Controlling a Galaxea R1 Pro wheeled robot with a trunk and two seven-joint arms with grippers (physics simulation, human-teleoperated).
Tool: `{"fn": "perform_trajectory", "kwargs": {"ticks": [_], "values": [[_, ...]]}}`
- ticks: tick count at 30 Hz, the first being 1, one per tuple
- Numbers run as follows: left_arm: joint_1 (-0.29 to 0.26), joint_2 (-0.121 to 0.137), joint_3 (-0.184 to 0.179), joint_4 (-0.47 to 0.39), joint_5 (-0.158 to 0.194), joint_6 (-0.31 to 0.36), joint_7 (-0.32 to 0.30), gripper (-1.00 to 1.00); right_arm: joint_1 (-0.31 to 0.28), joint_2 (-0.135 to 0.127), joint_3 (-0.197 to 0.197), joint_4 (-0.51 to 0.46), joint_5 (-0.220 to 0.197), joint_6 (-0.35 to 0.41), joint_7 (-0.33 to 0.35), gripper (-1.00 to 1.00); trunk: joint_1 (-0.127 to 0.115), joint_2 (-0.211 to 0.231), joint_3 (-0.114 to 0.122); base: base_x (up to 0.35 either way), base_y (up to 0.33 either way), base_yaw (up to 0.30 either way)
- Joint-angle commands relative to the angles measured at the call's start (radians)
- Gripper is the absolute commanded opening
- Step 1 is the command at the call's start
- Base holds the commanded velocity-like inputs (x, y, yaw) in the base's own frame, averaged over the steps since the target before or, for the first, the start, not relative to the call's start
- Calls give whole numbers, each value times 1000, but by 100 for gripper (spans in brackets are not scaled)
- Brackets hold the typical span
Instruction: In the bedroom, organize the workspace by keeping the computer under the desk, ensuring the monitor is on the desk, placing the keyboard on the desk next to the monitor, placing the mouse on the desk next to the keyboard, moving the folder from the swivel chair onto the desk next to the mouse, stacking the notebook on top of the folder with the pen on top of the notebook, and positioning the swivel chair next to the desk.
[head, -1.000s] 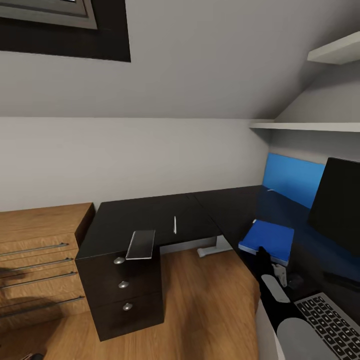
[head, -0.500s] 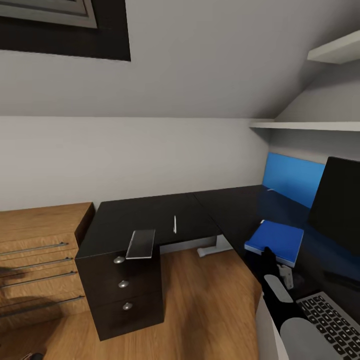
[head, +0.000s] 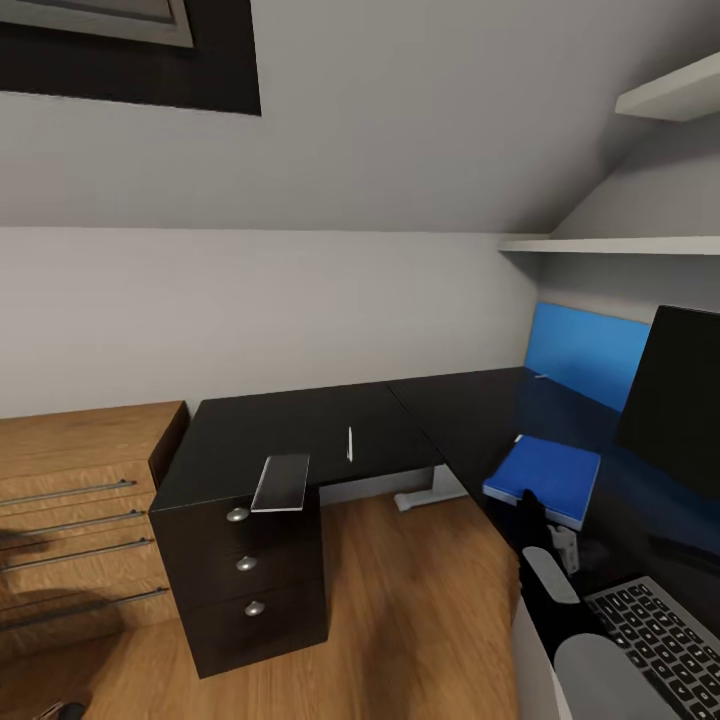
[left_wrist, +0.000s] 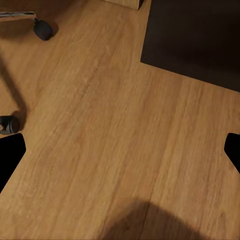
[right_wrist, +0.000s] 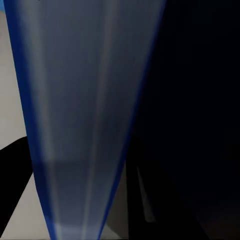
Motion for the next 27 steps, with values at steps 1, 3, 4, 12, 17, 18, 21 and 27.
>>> {"fn": "perform_trajectory", "kwargs": {"ticks": [1, 3, 4, 12, 17, 18, 21, 27], "values": [[-1, 0, -2, 1, 11, -4, 2, 100, 0, 3, 1, -2, -21, -1, -3, -100, 0, 0, -1, 0, 0, 0], [-1, 0, -1, 1, 11, -5, 2, 100, 0, 5, 1, -15, -22, 0, -2, -100, 0, 0, -1, 0, 0, 0], [-1, 0, -1, 2, 11, -5, 2, 100, 0, 6, 1, -23, -22, 1, -2, -100, 0, 0, -1, 0, 0, 0], [-1, 0, 0, 5, 11, -7, 0, 100, 0, 7, -2, -36, -23, 0, -2, -100, 0, 0, -1, 151, 0, 0], [-1, 2, -2, 5, 11, -5, 2, 100, 0, 8, -6, -34, -26, -1, -2, -100, 0, 0, -1, 130, 0, 0], [-1, 2, -2, 2, 11, -5, 2, 100, 0, 8, -7, -34, -26, -1, -2, -100, 0, 0, -1, 29, 0, 0], [-1, 3, -2, -6, 11, -5, 3, 100, 0, 7, -8, -31, -26, -1, -3, -100, 0, 0, -1, 12, 0, 0], [-1, 2, -1, -24, 11, -5, 4, 100, 0, 5, -8, -30, -25, -2, -5, -100, 23, -42, -20, 2, 0, 0]]}}
